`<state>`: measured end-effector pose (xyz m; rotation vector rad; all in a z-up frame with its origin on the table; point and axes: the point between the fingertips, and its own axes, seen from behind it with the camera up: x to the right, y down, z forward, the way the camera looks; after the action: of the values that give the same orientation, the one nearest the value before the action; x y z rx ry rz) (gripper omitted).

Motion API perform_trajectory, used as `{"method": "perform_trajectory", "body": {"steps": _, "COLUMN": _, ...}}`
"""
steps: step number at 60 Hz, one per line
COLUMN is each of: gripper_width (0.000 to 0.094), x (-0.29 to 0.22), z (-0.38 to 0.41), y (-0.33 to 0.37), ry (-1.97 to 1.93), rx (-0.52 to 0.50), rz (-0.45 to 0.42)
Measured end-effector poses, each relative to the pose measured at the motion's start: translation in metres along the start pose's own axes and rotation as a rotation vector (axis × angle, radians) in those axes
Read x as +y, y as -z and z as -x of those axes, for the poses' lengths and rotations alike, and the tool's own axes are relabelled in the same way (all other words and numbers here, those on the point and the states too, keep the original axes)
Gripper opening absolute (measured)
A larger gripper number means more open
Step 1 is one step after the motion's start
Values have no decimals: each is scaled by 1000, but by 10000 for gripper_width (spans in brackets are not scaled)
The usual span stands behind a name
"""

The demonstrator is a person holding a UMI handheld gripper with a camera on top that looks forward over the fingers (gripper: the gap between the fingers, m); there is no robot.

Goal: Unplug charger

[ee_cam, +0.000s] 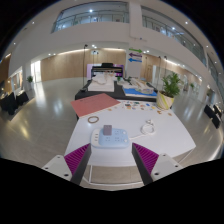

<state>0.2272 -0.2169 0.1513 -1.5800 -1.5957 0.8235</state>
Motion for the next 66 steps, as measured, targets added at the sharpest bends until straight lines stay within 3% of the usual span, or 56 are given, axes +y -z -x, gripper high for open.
{"method": "perform_trajectory", "body": {"steps": 21, "gripper_width": 852, "x": -7, "z": 19, "y": -124, "ry": 1, "rx": 11, "rz": -89}}
{"method": "perform_trajectory", "body": {"steps": 37, "gripper_width": 811, "x": -3, "z": 21, "y": -210, "ry": 14, "rx": -13, "rz": -76}}
{"method": "perform_trajectory", "body": {"steps": 41, "gripper_width": 735, "x": -3, "z": 23, "y": -224, "ry": 28, "rx": -23, "rz": -72}}
{"method": "perform_trajectory", "body": {"steps": 46, "gripper_width": 316, "x": -1, "z": 23, "y": -233, "ry": 29, "rx": -28, "rz": -59}}
{"method": "perform_trajectory", "body": {"steps": 47, "gripper_width": 278, "x": -4, "z": 23, "y": -233, "ry": 23, "rx": -31, "rz": -73}}
{"method": "perform_trajectory", "body": {"steps": 56, "gripper_width": 210, "x": -4, "z": 23, "y": -234, "ry": 8, "rx": -43, "rz": -61}}
{"method": "perform_trajectory", "body": {"steps": 66, "gripper_width": 210, "x": -9, "z": 24, "y": -228, "ry": 23, "rx": -67, "rz": -86}}
